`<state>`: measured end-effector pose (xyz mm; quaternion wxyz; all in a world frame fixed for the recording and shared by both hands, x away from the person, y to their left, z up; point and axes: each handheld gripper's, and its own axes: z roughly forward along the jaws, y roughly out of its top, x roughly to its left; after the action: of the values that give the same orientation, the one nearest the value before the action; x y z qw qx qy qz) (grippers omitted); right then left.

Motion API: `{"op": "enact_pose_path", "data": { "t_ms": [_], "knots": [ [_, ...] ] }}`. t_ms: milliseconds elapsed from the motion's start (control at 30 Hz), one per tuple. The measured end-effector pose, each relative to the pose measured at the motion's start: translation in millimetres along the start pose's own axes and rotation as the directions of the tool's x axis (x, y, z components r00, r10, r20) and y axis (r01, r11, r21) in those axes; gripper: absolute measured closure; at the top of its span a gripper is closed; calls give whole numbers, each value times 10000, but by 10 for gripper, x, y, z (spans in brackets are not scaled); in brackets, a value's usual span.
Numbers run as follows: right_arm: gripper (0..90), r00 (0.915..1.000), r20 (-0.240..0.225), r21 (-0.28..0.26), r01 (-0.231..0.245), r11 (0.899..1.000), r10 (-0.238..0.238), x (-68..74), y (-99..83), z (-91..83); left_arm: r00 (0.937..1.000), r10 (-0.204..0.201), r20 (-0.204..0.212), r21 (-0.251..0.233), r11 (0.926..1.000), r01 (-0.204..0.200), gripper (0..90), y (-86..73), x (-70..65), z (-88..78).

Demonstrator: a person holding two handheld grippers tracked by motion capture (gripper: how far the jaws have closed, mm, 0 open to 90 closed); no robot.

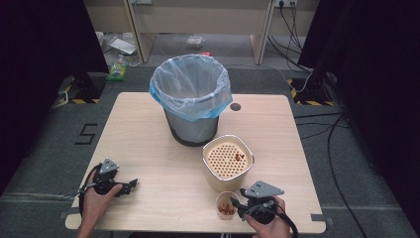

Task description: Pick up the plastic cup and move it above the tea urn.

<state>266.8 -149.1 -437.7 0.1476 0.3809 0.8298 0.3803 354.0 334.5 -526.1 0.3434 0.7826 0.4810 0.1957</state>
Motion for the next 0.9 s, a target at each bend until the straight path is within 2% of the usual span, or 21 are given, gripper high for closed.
{"op": "enact_pose_path", "data": {
  "t_ms": [167, 200, 333, 367, 433, 467, 567, 633, 700, 900],
  "knots": [
    [621, 9997, -226, 201, 36, 9998, -32, -18, -28, 59, 10000, 1, -4, -1, 10000, -1, 0, 0, 0, 0],
    [661, 9995, -288, 315, 127, 9994, -118, -26, -51, 68, 10000, 1, -3, -1, 10000, -1, 0, 0, 0, 0],
    [718, 9992, -370, 401, 176, 9990, -161, -47, -93, 76, 10000, -1, -3, -2, 10000, 1, 0, 0, 0, 0],
    [772, 9990, -390, 462, 257, 9986, -239, -74, -129, 85, 10000, 0, -2, -6, 10000, 0, 0, 0, 0, 0],
    [788, 9990, -378, 433, 250, 9987, -234, -90, -145, 87, 10000, 2, -3, -8, 10000, -2, 0, -1, 0, 1],
    [810, 9978, -648, 312, 172, 9994, -152, -119, -176, 66, 10000, 3, -3, -6, 10000, -3, 0, -1, 0, 0],
    [845, 9953, -949, 190, 219, 9996, -200, -134, -195, 0, 10000, 3, -3, -1, 10000, -3, 0, 0, 0, 0],
    [871, 9950, -936, 55, 367, 9993, -360, -145, -200, -67, 10000, 2, -3, 0, 10000, -2, 0, 0, 0, 0],
    [872, 9964, -577, 146, 634, 9979, -625, -165, -197, -128, 10000, 0, -1, -2, 10000, 0, 0, 0, 0, 0],
    [872, 9988, 149, -19, 469, 9989, -468, -345, -231, -248, 10000, -1, 0, -5, 10000, 1, 0, 0, 0, 0]
  ]
}}
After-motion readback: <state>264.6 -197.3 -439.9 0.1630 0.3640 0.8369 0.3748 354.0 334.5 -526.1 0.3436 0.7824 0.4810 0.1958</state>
